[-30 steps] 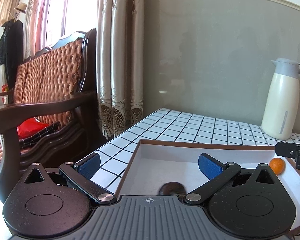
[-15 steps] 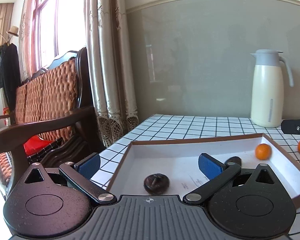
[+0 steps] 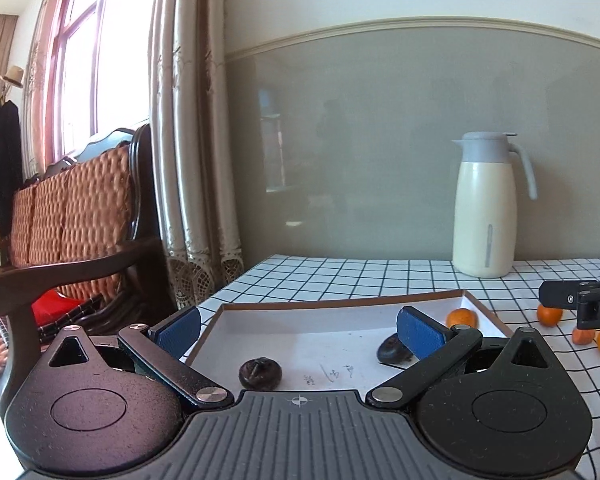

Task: Organize fruits
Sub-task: 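Move both open tools from the box toward the remaining fruit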

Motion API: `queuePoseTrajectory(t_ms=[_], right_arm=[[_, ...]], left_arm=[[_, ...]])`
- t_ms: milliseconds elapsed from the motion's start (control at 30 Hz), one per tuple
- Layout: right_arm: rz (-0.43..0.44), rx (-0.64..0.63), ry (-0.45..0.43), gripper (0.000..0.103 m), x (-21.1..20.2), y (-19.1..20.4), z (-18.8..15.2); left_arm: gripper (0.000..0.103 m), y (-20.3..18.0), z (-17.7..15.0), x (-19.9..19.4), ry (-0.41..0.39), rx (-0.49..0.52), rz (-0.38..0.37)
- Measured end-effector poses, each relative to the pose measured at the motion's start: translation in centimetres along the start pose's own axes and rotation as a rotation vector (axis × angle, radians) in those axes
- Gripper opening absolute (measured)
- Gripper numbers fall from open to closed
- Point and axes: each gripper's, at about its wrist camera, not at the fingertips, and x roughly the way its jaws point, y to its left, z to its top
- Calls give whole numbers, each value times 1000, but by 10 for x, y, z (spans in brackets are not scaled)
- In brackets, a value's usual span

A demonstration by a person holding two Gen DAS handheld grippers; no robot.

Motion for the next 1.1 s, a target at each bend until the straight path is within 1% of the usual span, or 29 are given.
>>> queuePoseTrajectory(t_ms=[133,200,300,467,600,733,1100], right_arm=[[-16,-14,4,97,-11,-4,-3],[-26,-21,4,97,-16,-7,-5],[-35,-21,7,97,-23,-12,-7],[-54,-26,11,97,-33,-19,-12],[-73,-28,5,97,-40,-26,-12],[-84,-13,5,97,-44,-33,-13],[-109,-21,4,97,-54,-49,-17]], left_arm=[[103,-6,1,-8,-1,-9,-56],[103,-10,2,-12,-4,-7,-67],[103,-16,2,-14,-8,-3,-54],[103,-27,2,-18,-22,24,-59],[103,-32,2,-22,-37,17,-72],[103,-36,2,-23,-34,8,-85],[103,-56,0,-25,-34,11,-130]])
